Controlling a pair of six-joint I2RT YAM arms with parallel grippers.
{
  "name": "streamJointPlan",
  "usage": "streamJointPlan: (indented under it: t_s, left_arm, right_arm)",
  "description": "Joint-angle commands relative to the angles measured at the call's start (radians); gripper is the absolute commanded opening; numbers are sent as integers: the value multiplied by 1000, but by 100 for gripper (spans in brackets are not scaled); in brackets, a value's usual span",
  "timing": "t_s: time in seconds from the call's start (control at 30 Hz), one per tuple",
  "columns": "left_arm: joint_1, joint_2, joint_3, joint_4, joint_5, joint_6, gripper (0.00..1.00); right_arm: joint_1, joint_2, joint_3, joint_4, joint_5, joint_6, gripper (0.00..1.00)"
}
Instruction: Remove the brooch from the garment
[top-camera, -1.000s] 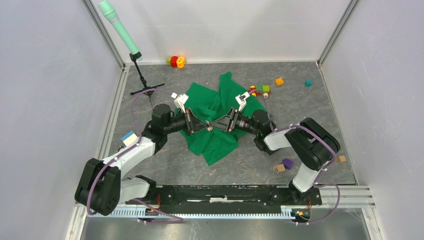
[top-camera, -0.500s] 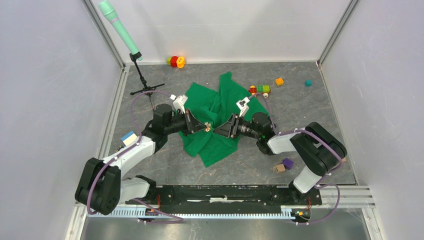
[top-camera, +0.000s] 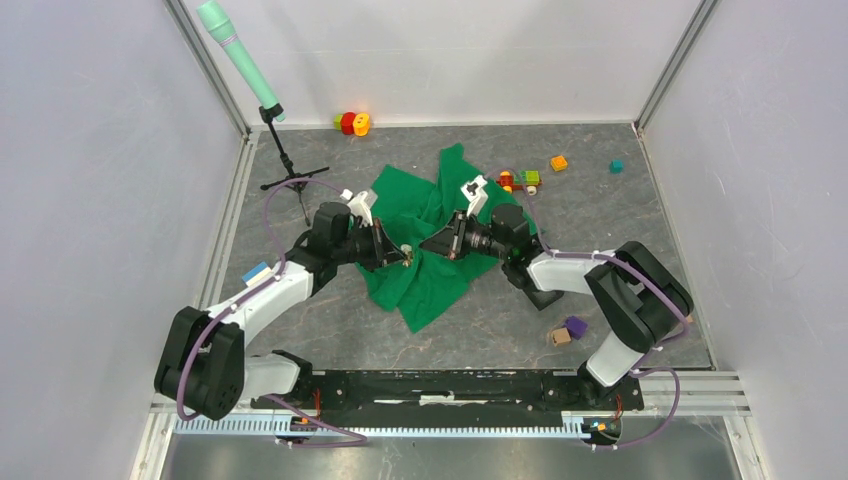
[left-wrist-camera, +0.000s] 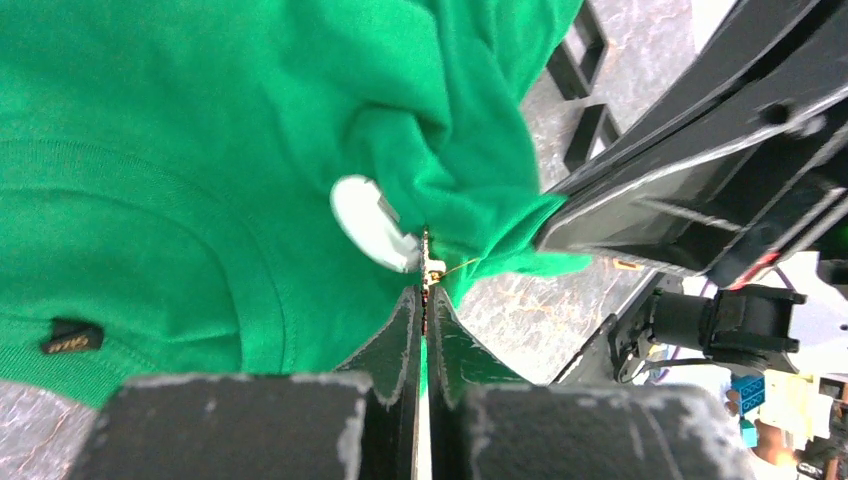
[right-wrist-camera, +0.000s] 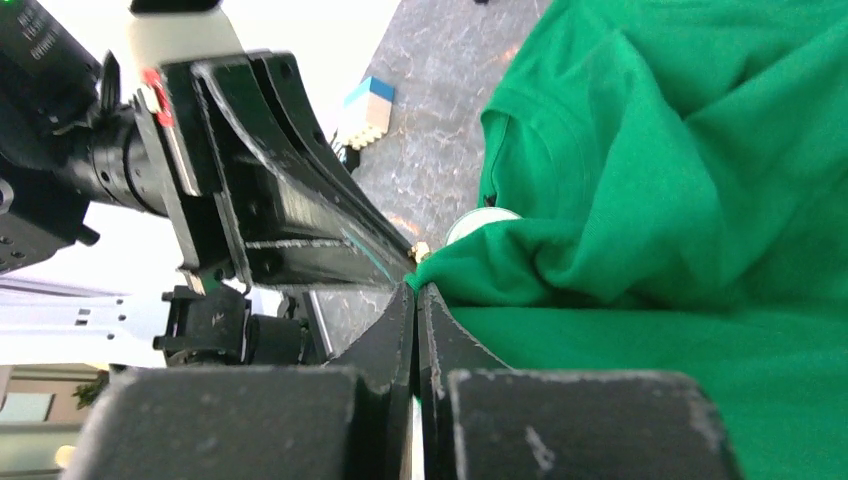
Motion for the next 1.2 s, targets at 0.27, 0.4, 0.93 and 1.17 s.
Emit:
streamJointPlan:
  t_s: [0.27, 0.4, 0.93, 1.17]
  left_arm:
    - [5, -69, 44, -131, 78, 4, 2]
    - [26, -110, 43, -101, 130, -29, 2]
    - [48, -136, 17, 279, 363, -246, 2]
    - [48, -146, 24, 325, 384, -292, 2]
  right_arm:
    - [-82, -77, 93, -199, 73, -148, 16]
    - [-84, -124, 63, -220, 69, -180, 59]
    - [-81, -263, -143, 226, -102, 86, 63]
    - [-65, -207, -165, 519, -171, 261, 57]
